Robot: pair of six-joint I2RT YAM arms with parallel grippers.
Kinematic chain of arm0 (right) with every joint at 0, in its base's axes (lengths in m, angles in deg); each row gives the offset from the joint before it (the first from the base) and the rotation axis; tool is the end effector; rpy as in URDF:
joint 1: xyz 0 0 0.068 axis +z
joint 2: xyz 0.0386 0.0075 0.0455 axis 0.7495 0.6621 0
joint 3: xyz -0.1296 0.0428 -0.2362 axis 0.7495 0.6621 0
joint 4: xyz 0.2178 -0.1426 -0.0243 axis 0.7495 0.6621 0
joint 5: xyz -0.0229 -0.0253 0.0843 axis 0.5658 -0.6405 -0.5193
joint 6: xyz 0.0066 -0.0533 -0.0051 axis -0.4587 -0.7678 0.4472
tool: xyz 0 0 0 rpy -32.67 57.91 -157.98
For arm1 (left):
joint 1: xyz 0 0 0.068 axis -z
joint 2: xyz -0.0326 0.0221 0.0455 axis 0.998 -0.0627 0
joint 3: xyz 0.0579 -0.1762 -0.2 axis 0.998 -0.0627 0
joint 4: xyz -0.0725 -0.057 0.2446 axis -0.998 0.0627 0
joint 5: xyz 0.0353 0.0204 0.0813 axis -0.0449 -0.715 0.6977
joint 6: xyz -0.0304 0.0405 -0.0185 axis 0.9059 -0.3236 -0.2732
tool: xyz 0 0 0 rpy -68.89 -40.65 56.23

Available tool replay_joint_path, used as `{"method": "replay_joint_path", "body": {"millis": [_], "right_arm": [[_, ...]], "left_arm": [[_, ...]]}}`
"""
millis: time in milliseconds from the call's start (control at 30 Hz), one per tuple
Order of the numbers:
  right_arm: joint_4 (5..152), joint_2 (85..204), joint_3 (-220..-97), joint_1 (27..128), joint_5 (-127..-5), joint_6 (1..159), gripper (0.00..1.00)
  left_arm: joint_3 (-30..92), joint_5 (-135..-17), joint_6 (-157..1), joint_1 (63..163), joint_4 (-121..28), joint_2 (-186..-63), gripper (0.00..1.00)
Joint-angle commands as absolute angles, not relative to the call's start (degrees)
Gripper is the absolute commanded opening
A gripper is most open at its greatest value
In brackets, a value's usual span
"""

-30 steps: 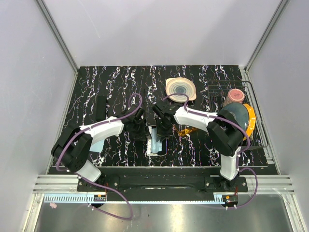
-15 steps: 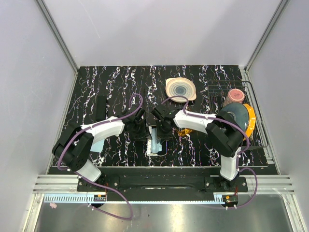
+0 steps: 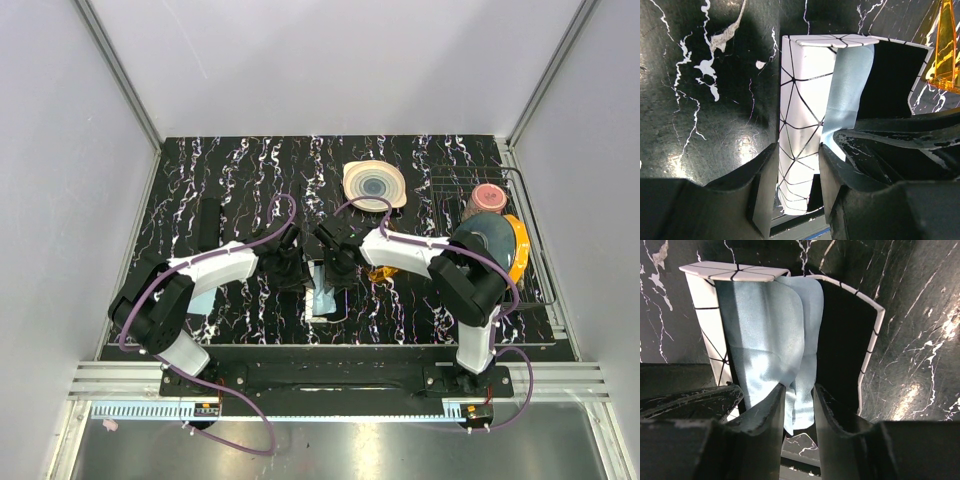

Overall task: Organize the sunglasses
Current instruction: Smooth out the folded cleaning cloth from the sunglasses case.

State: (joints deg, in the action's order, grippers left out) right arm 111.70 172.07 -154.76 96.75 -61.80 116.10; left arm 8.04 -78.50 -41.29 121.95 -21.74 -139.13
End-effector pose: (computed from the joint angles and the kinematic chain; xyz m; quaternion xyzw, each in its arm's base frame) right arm 0.2474 0.2799 0.1627 -0.0507 0.9835 0.1423 0.0992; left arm 0.2341 -0.1757 0.1654 -0.0821 0.9659 -0.2204 0.1082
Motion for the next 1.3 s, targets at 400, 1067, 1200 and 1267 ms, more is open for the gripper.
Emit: {"method": "replay_joint_path", "body": {"millis": [400,1067,1200,1267], "right_arm": [[112.12,166.74,-156.34,98.99,-55.1,115.22,0.31],[108.25,170.26,-155.9,99.26,-57.3,113.55,0.29],[108.07,170.78,-155.72,99.25,-57.21,113.46,0.28],[107.81,170.96,-155.54,99.26,-57.3,113.37,0.27]], "left_arm": [[7.01,-78.66,-41.75,121.74,-22.51,-139.36,0.41],[6.57,-78.48,-41.75,121.82,-22.51,-139.35,0.41],[6.49,-78.57,-41.75,121.82,-22.51,-139.44,0.4],[6.49,-78.57,-41.75,121.82,-22.51,-139.44,0.4]]}}
